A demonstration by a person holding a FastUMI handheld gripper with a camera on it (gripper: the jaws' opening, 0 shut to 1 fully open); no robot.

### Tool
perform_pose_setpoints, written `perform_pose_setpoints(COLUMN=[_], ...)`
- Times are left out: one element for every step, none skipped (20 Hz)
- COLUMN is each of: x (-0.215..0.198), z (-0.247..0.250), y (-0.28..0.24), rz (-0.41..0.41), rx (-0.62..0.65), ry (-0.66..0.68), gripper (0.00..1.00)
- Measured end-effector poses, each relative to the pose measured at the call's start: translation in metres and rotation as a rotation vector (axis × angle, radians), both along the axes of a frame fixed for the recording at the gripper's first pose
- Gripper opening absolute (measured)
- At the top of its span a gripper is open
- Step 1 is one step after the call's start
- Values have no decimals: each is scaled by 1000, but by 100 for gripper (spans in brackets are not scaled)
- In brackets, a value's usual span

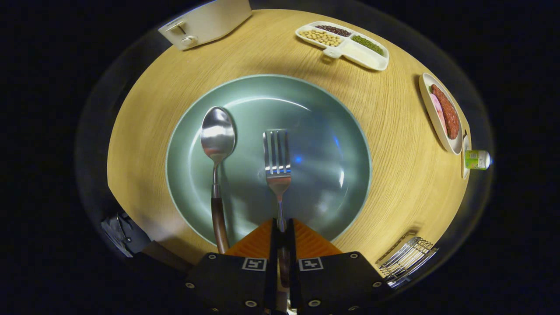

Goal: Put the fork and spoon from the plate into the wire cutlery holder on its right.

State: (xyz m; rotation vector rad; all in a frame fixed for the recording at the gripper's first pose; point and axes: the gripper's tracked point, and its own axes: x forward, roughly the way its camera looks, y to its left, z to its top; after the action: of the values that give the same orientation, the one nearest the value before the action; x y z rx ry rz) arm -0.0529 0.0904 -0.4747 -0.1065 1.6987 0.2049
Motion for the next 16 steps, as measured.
perform_pose_setpoints(x=[-1, 1, 4, 9, 13, 17, 19, 20, 21, 21, 23, 24, 26, 28, 31, 33], z=[-1, 0, 2, 7, 12, 18, 24, 31, 38, 47, 58, 69, 80, 91, 103, 114], y=[0, -1, -3, -4, -6, -8, -10, -12, -14, -16, -18, -22, -26, -31, -40, -48], rz=[-12, -26, -38, -51, -62, -77, -86, -98, -109, -125, -138, -155, -173, -197, -210, -218], rx=[9, 15, 16, 17, 21, 26, 30, 33, 40, 47, 57, 62, 72, 79, 69, 55], ry=[-1, -13, -31, -59, -87, -113, -131, -153, -170, -189, -215, -242, -271, -301, -336, -375], gripper=[9, 7, 6, 6, 6, 5, 5, 5, 6, 5, 5, 5, 5, 5, 5, 5])
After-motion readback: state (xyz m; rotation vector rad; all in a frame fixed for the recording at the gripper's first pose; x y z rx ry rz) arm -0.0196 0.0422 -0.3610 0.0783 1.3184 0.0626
